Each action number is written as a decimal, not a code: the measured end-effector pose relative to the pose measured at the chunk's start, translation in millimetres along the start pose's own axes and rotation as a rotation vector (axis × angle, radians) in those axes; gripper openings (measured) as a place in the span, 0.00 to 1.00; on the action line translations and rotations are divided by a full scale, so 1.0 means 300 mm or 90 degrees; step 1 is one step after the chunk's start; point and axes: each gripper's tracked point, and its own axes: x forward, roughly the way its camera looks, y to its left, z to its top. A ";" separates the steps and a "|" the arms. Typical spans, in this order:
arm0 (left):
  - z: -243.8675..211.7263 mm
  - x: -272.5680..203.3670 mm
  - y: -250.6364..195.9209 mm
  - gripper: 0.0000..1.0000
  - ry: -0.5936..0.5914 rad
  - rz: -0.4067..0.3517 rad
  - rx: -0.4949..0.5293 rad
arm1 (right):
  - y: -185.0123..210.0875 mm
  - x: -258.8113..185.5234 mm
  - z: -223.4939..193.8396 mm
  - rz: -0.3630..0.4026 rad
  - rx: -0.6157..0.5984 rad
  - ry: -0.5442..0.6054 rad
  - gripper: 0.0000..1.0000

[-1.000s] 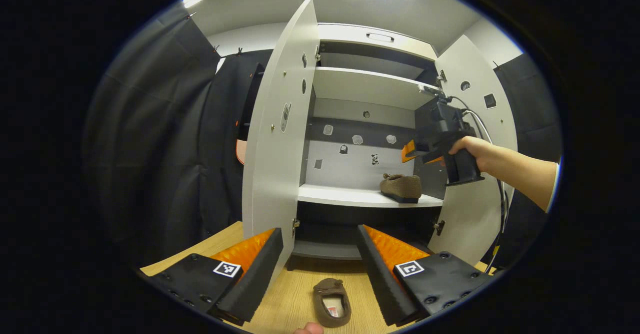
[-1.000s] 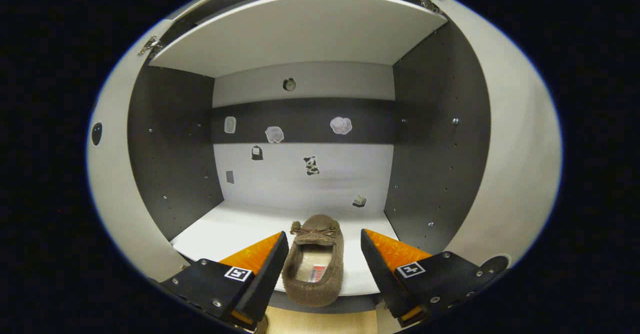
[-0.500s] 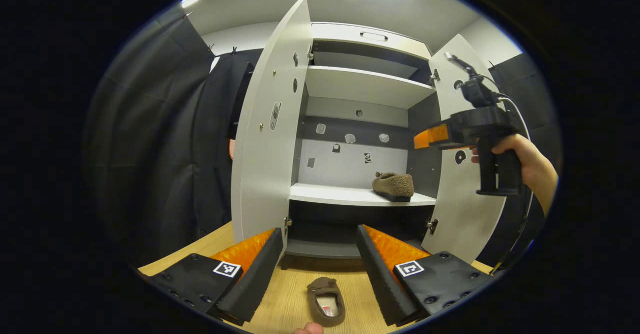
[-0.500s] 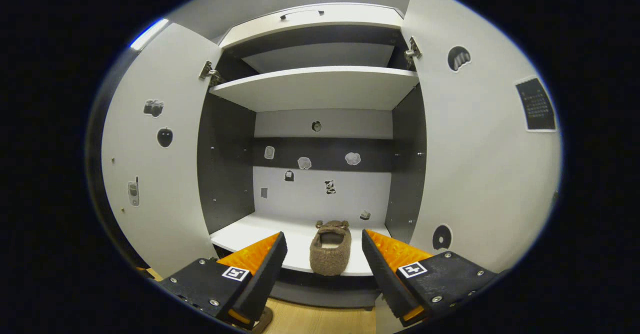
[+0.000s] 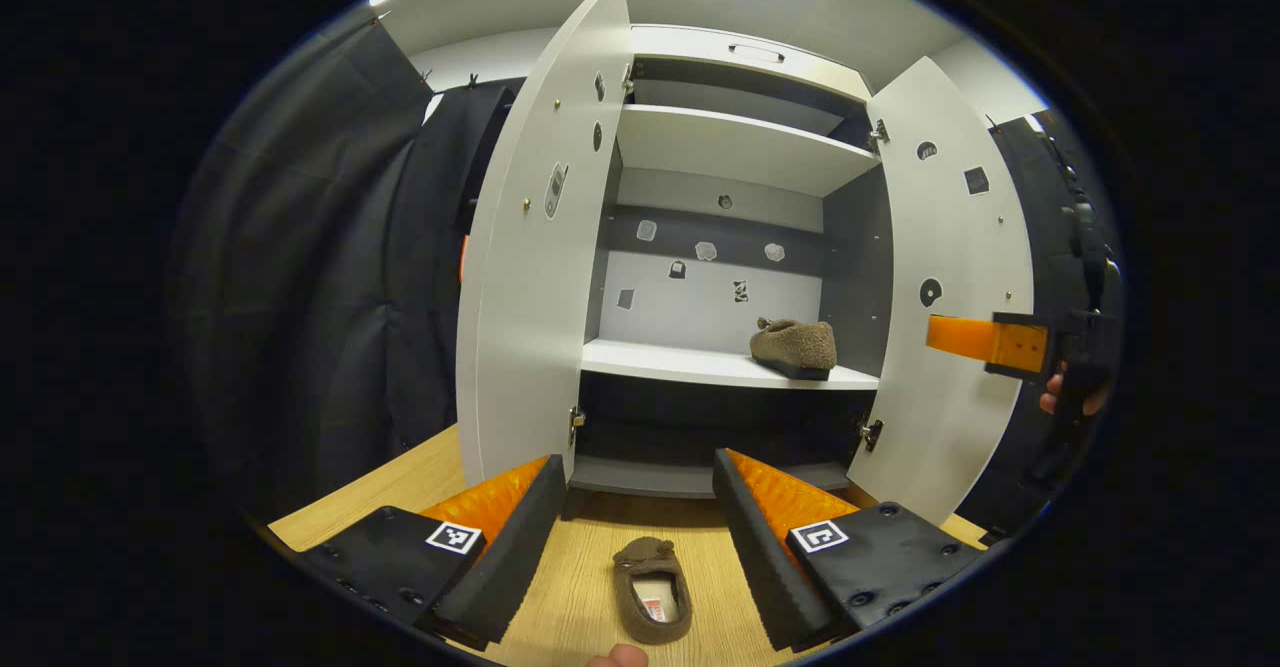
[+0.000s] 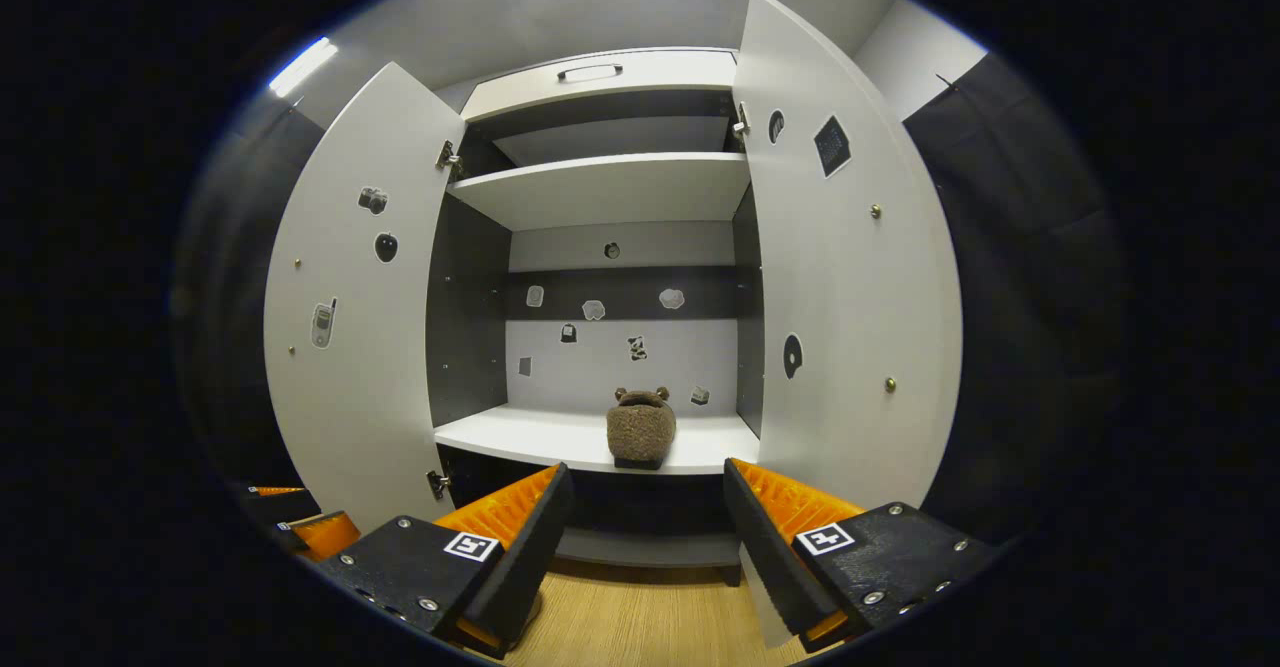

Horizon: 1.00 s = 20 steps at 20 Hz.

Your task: Grab one shoe with the right hand and put it into the shoe cabinet, grab the other shoe with the left hand and put it into the shoe cabinet; then close the right door with the right hand and the left door with the left hand.

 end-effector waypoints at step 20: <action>-0.922 0.310 0.108 0.98 0.380 -0.015 -0.032 | -0.133 -0.155 -0.100 -0.031 0.041 0.011 0.92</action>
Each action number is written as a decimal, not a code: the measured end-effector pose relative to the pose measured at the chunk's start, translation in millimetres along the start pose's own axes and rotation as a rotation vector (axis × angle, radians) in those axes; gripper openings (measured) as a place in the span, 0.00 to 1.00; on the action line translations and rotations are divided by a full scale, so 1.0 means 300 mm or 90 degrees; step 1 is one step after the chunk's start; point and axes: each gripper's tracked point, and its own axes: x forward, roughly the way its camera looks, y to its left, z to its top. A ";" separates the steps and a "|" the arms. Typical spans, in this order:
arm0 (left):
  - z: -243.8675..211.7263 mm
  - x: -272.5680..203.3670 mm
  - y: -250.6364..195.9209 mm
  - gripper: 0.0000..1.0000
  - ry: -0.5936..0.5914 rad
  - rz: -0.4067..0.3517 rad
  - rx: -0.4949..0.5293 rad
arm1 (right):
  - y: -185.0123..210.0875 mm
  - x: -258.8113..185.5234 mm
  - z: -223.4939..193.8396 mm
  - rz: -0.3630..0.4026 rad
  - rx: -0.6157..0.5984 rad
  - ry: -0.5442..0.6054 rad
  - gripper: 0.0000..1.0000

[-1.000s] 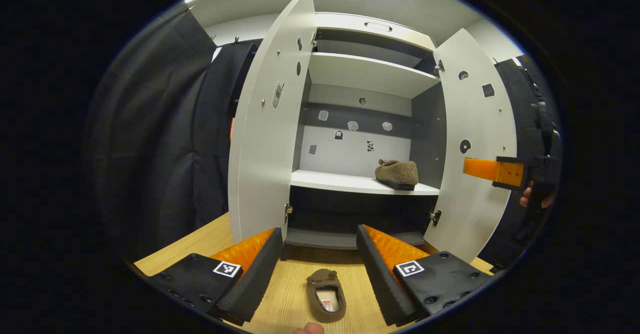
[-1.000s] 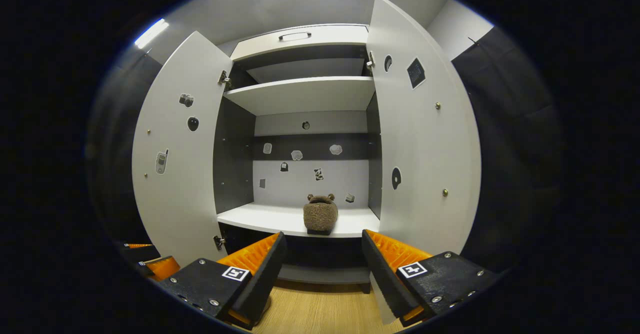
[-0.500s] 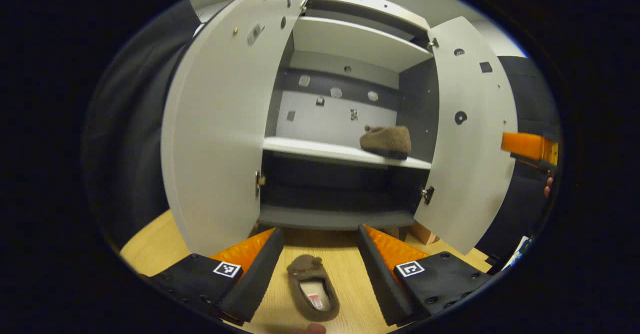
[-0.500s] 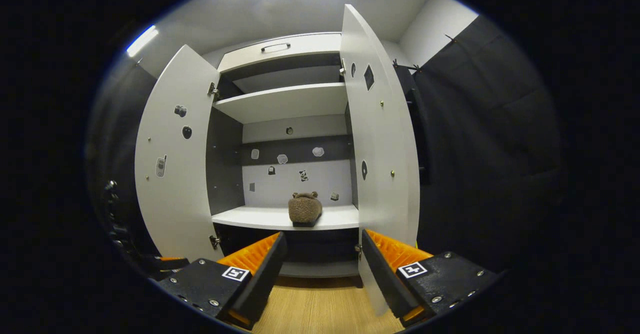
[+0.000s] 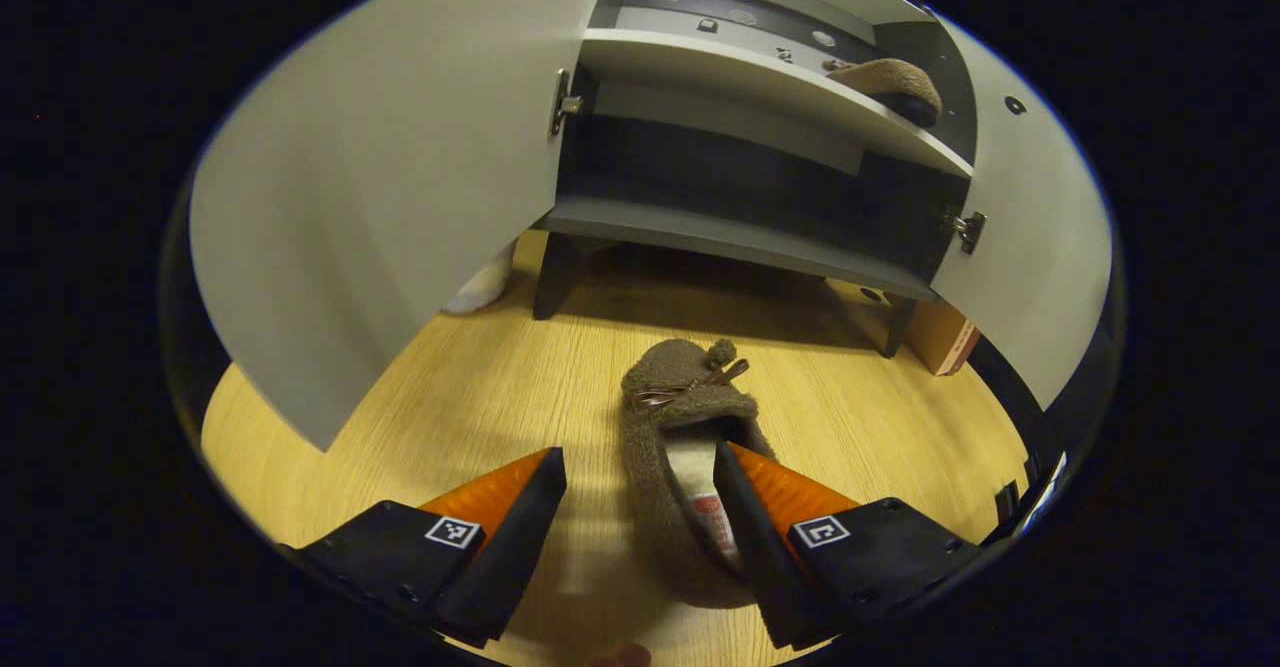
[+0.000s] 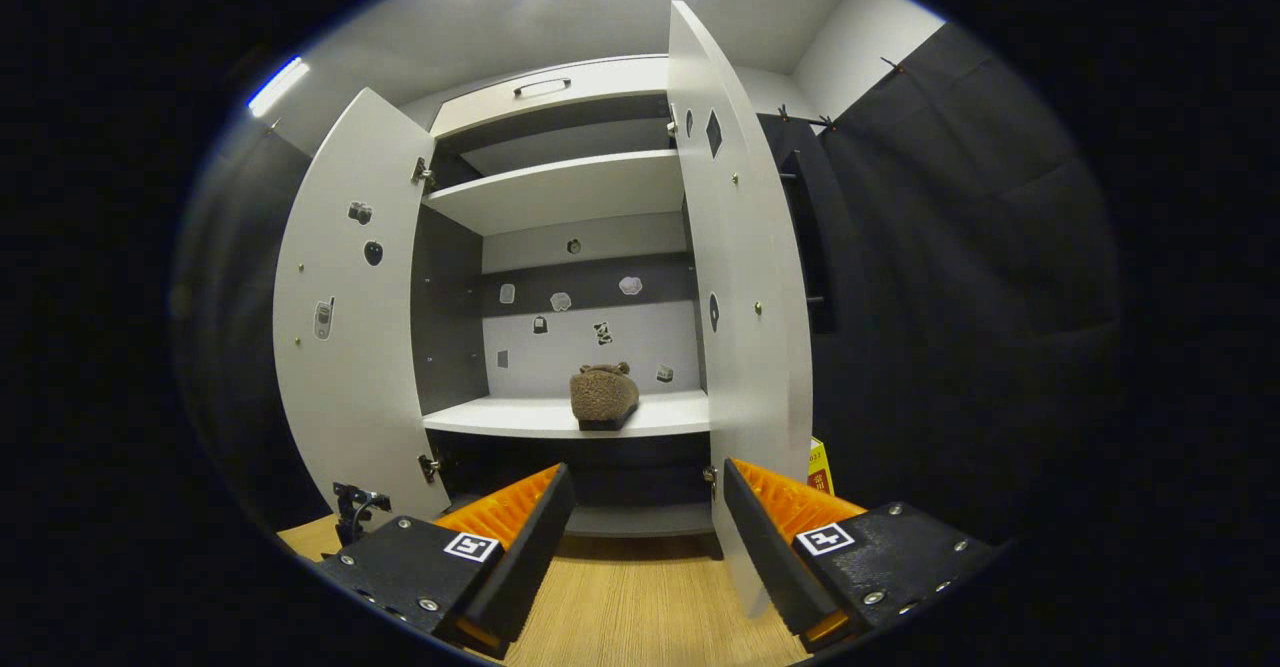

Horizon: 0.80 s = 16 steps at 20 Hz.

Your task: Grab one shoe with the right hand and put it into the shoe cabinet, grab the other shoe with the left hand and put it into the shoe cabinet; then close the right door with the right hand and the left door with the left hand.

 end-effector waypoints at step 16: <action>0.007 0.197 0.014 0.19 -0.011 0.024 -0.003 | 0.020 0.020 -0.015 0.009 -0.023 0.022 0.93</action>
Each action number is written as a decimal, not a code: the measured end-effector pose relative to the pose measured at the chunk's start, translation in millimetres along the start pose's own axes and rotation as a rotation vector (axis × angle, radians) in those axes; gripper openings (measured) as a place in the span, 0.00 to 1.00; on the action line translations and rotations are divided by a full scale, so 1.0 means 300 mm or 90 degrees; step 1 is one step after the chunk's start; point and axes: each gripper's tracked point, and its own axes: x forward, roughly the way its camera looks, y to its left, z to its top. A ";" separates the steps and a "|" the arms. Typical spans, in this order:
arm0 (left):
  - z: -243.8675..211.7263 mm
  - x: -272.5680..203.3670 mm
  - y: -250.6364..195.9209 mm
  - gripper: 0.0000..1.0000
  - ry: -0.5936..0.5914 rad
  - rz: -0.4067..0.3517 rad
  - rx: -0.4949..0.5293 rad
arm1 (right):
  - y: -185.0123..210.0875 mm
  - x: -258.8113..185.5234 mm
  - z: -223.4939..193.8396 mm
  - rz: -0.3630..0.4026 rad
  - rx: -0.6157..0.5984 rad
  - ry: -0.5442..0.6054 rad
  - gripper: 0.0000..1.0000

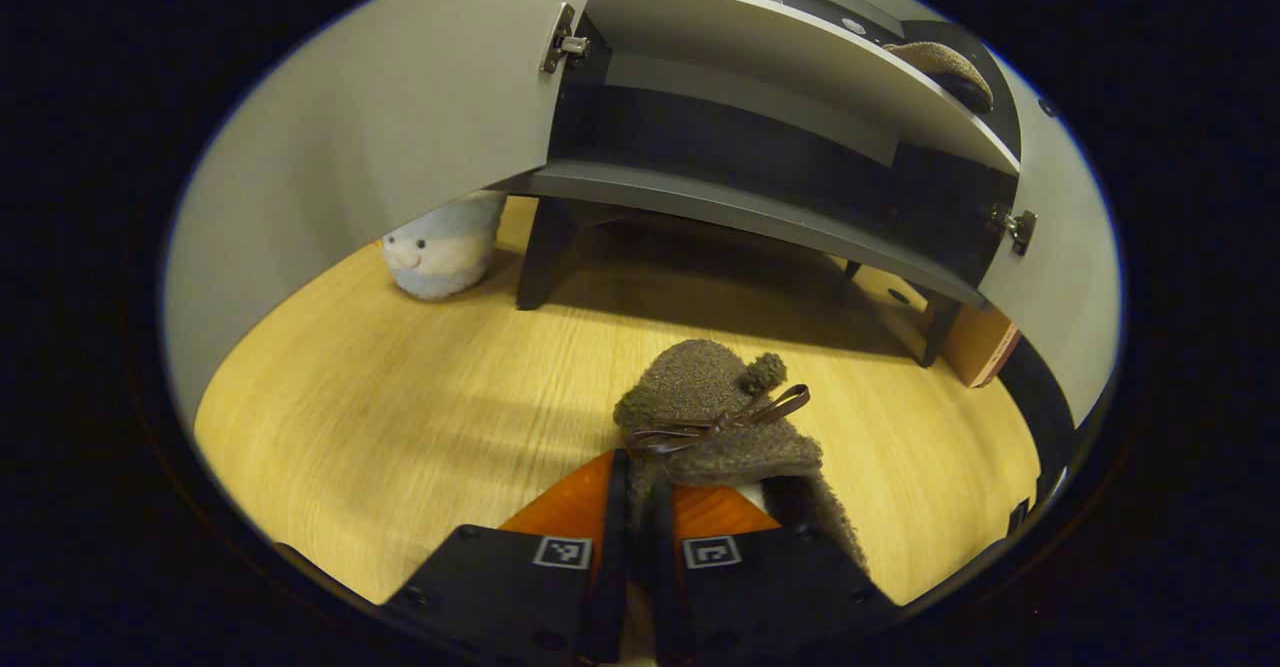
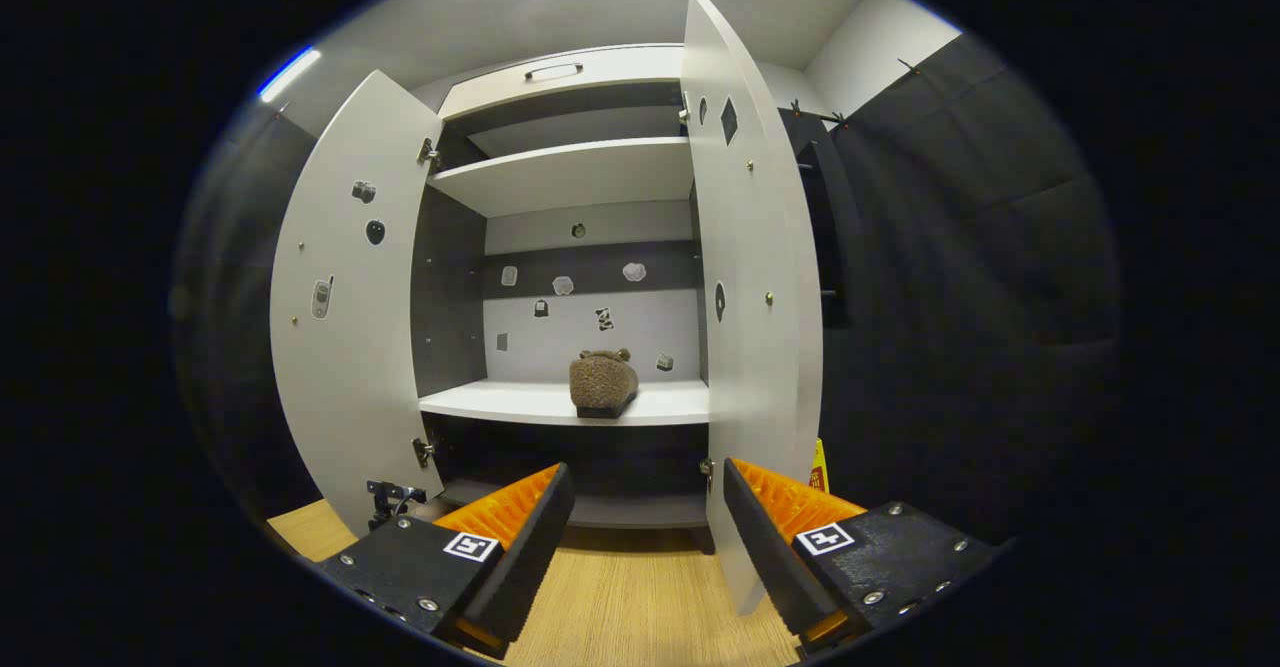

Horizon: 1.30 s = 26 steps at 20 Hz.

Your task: Grab one shoe with the right hand and put it into the shoe cabinet, grab the other shoe with the left hand and put it into the shoe cabinet; then close the right door with the right hand and the left door with the left hand.

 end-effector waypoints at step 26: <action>1.636 -0.569 -0.343 0.12 -0.323 -0.043 -0.024 | -0.037 -0.047 0.076 0.003 0.010 -0.050 0.92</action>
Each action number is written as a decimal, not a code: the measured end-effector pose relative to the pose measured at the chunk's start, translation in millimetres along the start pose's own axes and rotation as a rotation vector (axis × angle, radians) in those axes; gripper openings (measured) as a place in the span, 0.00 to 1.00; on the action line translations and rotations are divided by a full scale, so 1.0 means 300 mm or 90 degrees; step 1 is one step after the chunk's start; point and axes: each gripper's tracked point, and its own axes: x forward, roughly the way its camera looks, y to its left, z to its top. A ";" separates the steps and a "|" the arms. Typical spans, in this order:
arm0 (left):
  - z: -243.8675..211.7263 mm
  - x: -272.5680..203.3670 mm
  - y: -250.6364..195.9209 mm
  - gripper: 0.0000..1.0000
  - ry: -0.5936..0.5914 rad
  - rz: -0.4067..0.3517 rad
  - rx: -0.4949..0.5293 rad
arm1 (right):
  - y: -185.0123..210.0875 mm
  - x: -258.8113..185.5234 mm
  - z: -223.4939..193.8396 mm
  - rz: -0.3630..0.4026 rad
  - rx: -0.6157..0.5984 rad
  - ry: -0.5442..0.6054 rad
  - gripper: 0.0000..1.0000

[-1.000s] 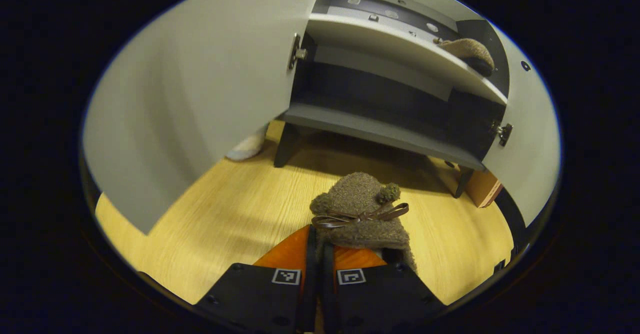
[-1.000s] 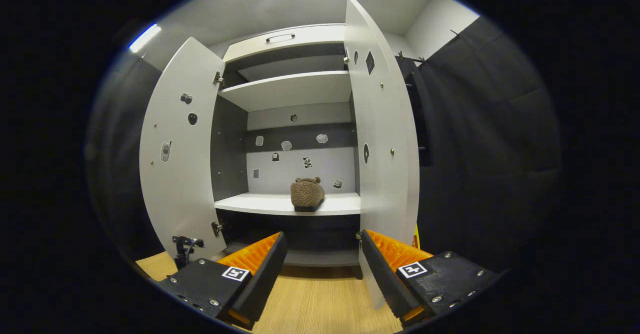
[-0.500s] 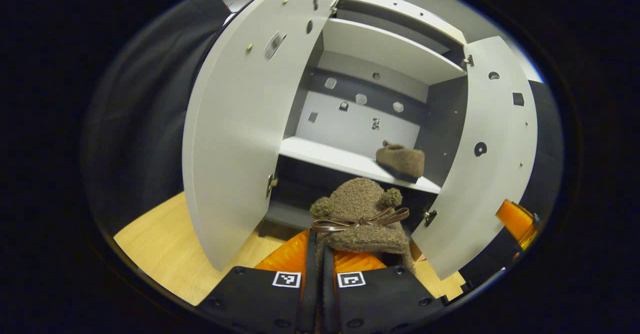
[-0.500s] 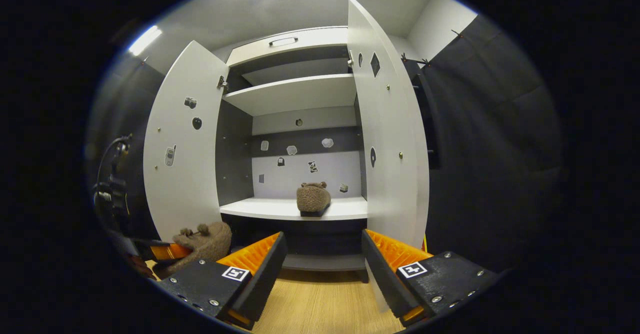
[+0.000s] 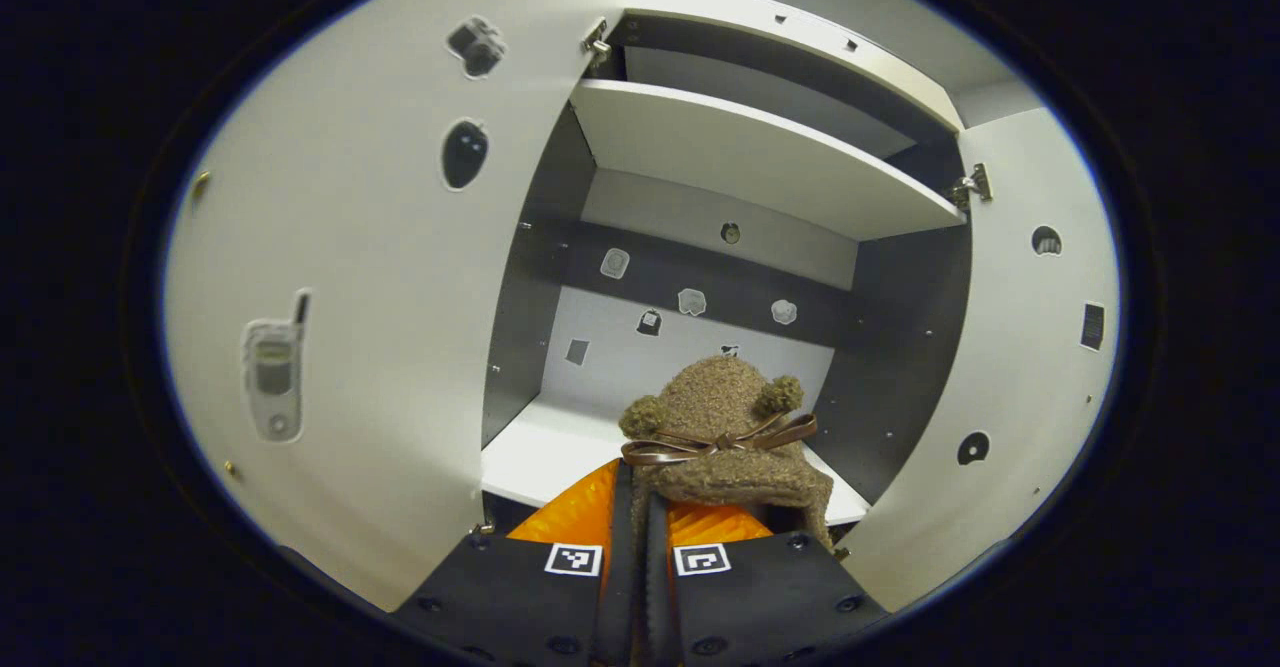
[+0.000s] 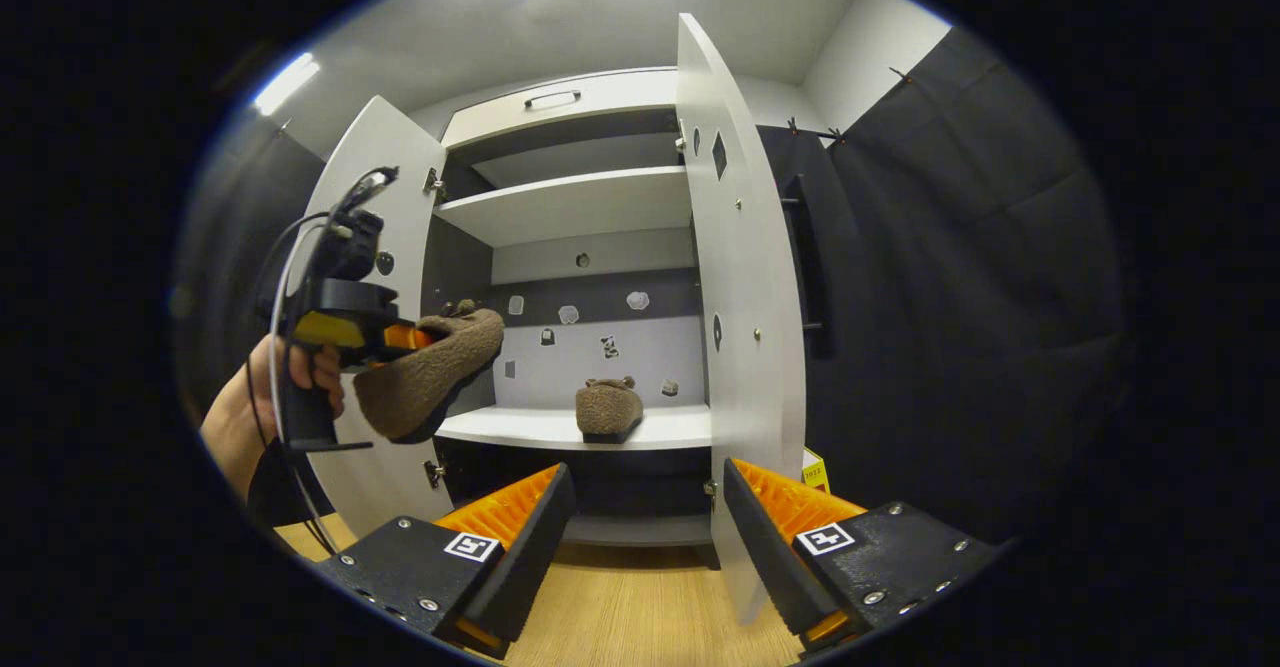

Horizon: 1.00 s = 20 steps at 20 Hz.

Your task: Grab one shoe with the right hand and put it into the shoe cabinet, grab the other shoe with the left hand and put it into the shoe cabinet; then close the right door with the right hand and the left door with the left hand.

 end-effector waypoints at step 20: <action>-0.357 0.633 0.097 0.30 0.275 0.098 -0.012 | -0.017 0.002 -0.041 -0.014 -0.014 0.033 0.92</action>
